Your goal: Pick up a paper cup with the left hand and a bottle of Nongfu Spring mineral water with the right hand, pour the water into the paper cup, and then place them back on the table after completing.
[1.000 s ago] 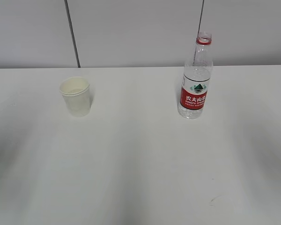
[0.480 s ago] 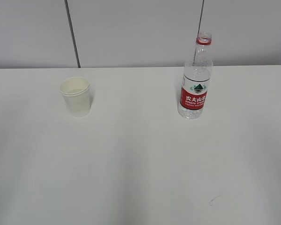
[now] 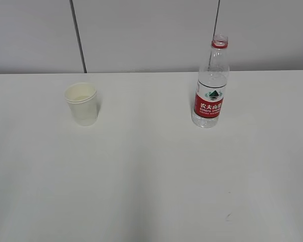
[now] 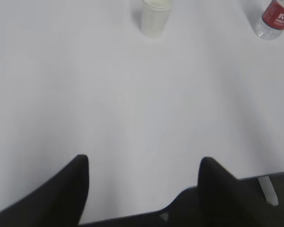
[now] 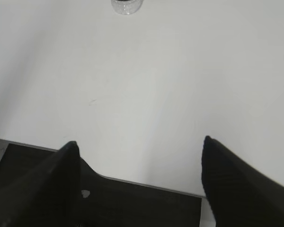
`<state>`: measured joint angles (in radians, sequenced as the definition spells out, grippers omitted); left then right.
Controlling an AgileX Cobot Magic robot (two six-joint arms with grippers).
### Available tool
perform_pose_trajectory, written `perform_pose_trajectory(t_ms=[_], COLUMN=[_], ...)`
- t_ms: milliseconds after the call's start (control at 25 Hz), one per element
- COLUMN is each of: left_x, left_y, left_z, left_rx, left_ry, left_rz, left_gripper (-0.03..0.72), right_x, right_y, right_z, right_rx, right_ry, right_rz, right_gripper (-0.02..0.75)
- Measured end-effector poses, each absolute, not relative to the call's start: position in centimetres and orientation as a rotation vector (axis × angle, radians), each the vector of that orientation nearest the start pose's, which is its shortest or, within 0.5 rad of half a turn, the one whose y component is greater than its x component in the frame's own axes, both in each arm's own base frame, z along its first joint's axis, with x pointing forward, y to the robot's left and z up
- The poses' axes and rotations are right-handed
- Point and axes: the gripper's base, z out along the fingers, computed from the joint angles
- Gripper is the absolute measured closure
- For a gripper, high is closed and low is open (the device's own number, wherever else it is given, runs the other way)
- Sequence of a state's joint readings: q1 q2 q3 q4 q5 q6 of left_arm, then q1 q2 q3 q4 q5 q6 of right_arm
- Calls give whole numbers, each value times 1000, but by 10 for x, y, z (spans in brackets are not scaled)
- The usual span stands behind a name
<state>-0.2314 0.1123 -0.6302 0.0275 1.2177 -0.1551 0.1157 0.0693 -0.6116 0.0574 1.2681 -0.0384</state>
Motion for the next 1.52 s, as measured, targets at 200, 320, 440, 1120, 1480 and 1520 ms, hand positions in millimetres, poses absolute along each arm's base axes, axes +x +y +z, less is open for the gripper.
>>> perform_pose_trajectory(t_ms=[200,320,440,1120,1480,1520], left_x=[-20,-20,-18,-11,-11,-11], left_y=[7,7,7,2,1,1], left_z=[285,284,284,279,279,279], left_rx=[80,130,168,197,120,108], left_ry=[2129,2121,2108,2057,2060,2060], left_rz=[-193,-166,-147,-175,-129,-122], left_gripper=[241,241,241,242,241,241], right_x=[-24,-23,-22,-12,-12,-12], right_y=[2,3,3,3,3,3], right_z=[276,271,271,267,267,267], right_rx=[-188,-191,-192,-183,-181,-181], right_ry=[2174,2190,2182,2126,2124,2124], right_rz=[112,118,118,106,95,95], right_gripper=[150,150,150,150,150,150])
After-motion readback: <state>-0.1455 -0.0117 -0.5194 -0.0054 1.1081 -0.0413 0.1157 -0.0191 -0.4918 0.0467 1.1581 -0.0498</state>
